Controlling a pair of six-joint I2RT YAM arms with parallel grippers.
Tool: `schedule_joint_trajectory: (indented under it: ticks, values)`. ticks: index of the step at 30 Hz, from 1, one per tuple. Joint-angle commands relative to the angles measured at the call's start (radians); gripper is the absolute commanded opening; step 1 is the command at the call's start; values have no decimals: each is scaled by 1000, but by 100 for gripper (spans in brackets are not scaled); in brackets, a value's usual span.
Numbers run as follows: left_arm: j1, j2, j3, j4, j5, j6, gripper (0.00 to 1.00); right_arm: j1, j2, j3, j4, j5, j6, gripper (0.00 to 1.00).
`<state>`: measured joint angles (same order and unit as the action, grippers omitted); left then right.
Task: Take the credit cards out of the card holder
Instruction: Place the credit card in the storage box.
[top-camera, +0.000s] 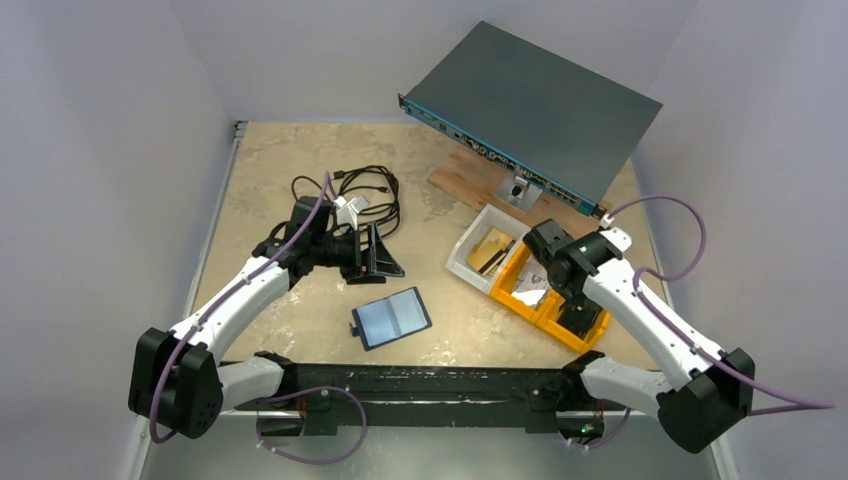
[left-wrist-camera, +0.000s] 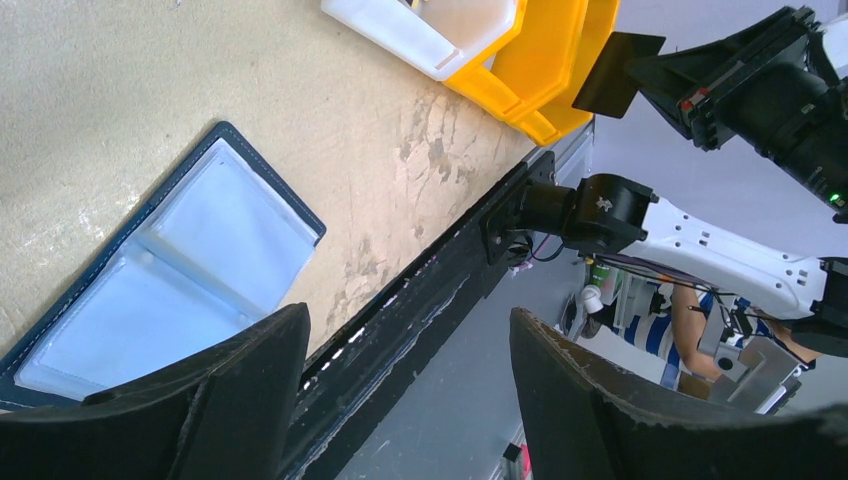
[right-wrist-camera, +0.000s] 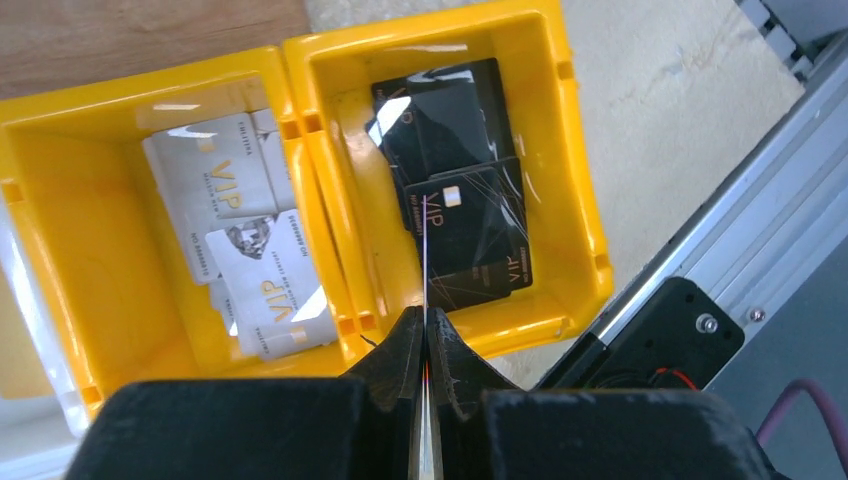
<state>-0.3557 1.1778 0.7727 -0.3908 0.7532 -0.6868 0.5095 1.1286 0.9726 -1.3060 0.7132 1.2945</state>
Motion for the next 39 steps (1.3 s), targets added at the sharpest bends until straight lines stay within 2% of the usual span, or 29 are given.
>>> schedule_joint_trajectory:
  ticks: [1,5,11,19,20,24,28,35,39]
  values:
    - [-3,-18,34,-2,5,24,72,-11,-100,-53,-42,12,157,0]
    - [-4,-18,33,1,8,21,72,-11,-150,-88,-43,40,242,0]
    - [-3,-20,32,-3,10,22,72,-15,-136,-133,-42,99,373,0]
    - [-3,-30,33,-23,5,34,72,-46,-99,-161,-23,143,384,0]
    - [-3,-30,32,-23,4,33,72,-47,-84,-164,-18,139,382,3]
    - [-3,-29,33,-25,3,35,72,-47,-60,-165,-7,131,368,25]
    - [-3,-28,33,-24,1,32,72,-46,-69,-145,71,119,254,42]
    - [-6,-25,25,-21,-3,30,73,-47,-84,-119,143,32,90,58]
    - [-25,-22,20,-42,-57,29,73,-47,-155,-150,262,-62,-66,68]
